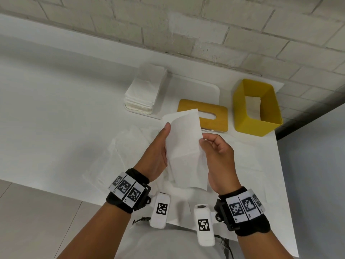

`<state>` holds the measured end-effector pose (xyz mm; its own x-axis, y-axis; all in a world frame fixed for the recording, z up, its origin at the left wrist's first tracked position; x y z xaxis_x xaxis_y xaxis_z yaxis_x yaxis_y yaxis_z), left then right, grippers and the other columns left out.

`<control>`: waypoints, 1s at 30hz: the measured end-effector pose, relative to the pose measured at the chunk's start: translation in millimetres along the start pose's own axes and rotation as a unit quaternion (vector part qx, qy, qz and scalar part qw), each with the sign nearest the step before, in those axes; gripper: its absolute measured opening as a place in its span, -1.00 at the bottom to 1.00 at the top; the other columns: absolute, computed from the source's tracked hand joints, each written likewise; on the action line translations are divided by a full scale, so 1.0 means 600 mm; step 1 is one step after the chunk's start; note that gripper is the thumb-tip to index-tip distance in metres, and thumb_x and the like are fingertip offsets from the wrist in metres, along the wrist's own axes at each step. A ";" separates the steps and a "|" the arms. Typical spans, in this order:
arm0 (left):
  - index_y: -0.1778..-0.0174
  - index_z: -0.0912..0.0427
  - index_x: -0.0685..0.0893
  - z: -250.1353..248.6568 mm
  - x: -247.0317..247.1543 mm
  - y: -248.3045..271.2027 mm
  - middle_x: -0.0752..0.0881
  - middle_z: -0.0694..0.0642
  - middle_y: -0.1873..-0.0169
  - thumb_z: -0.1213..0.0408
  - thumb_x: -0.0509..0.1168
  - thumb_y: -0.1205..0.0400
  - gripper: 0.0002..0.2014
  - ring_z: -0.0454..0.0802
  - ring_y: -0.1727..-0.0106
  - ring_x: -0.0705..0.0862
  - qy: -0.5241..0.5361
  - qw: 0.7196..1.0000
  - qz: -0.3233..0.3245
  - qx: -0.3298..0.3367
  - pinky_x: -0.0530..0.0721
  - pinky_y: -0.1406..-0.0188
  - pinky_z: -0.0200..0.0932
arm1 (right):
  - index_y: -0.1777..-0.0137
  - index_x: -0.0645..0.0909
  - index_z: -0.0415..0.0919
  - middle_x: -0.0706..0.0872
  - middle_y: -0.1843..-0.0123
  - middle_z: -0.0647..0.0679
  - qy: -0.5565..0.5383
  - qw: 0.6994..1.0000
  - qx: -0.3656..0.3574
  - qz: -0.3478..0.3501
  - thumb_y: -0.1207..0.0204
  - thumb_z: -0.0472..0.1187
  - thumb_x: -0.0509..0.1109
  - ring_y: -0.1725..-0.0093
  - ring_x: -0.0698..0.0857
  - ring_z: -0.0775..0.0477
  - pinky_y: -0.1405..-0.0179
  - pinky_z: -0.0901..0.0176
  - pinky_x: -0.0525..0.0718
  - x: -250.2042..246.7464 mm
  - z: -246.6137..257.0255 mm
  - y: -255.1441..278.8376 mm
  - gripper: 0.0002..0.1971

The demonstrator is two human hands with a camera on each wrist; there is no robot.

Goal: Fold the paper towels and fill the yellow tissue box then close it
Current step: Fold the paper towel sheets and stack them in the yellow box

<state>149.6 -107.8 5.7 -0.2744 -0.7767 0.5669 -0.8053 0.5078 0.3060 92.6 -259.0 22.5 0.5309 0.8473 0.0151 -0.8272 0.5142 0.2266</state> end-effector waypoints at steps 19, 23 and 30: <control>-0.27 0.03 0.73 0.020 -0.005 -0.007 0.87 0.02 -0.15 0.01 0.28 -0.63 -0.65 -0.05 -0.20 0.83 -0.035 0.999 -0.013 -0.009 0.77 -0.13 -0.18 | -0.04 0.75 -0.16 0.87 0.02 -0.07 -0.027 0.999 0.033 -0.017 -0.65 -0.36 0.42 -0.01 0.80 -0.04 -0.21 -0.05 0.76 -0.002 -0.005 -0.002 -0.88; -0.28 0.01 0.72 0.022 -0.006 -0.006 0.86 0.01 -0.16 0.07 0.22 -0.75 -0.72 -0.04 -0.21 0.82 -0.049 0.998 -0.022 -0.013 0.76 -0.16 -0.14 | -0.03 0.75 -0.16 0.87 0.01 -0.09 -0.039 0.998 0.042 -0.019 -0.65 -0.37 0.41 -0.04 0.80 -0.08 -0.31 -0.15 0.73 -0.001 -0.005 -0.002 -0.87; -0.27 -0.03 0.72 0.028 -0.003 -0.003 0.86 0.02 -0.17 0.06 0.15 -0.80 -0.73 -0.02 -0.23 0.81 -0.053 0.998 -0.041 -0.014 0.70 -0.28 -0.03 | -0.03 0.75 -0.18 0.87 0.00 -0.10 -0.059 0.997 0.042 -0.030 -0.65 -0.39 0.41 -0.06 0.80 -0.11 -0.37 -0.20 0.72 -0.002 -0.004 -0.002 -0.87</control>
<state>142.7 -113.2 -8.7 -0.2643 -0.8501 0.4556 -0.8127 0.4506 0.3694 92.6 -260.5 20.0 0.6013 0.7912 0.1117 -0.7773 0.5468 0.3112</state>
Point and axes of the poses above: each hand's wrist, its own y-axis away from the middle knuckle, its own x-axis out of the palm, z = x × y, the point moved 6 cm from there along -y, towards the middle knuckle
